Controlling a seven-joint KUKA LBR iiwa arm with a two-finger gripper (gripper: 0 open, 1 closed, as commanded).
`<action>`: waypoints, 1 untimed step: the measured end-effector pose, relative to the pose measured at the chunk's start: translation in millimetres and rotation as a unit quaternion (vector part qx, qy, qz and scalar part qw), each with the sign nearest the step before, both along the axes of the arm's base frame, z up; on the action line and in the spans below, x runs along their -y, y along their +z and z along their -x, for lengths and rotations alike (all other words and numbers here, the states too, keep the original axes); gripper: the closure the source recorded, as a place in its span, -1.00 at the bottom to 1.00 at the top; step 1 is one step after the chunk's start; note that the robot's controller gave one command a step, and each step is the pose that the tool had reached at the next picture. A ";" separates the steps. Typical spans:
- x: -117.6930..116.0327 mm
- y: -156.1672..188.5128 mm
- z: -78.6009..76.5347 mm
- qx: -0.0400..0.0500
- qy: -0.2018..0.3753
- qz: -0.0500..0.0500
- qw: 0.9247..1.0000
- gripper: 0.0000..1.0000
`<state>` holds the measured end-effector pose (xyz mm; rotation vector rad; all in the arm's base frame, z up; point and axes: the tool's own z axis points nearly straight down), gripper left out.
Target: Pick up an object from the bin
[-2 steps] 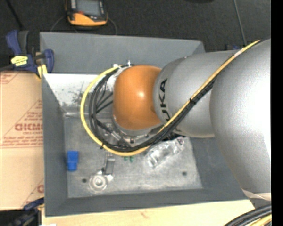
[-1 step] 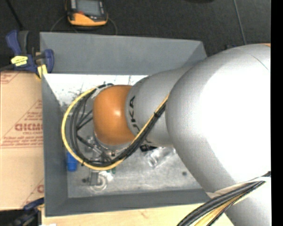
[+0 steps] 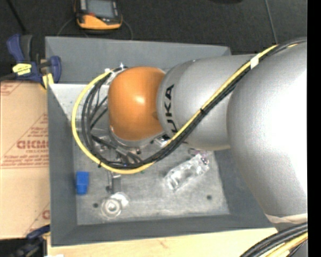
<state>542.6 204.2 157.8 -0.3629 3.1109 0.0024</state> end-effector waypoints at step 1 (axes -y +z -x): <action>-10.4 -87.4 -25.5 -0.002 0.256 0.002 0.967 -1.00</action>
Offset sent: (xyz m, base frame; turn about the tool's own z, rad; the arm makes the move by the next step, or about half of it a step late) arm 0.0242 0.0110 -0.0877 -0.5197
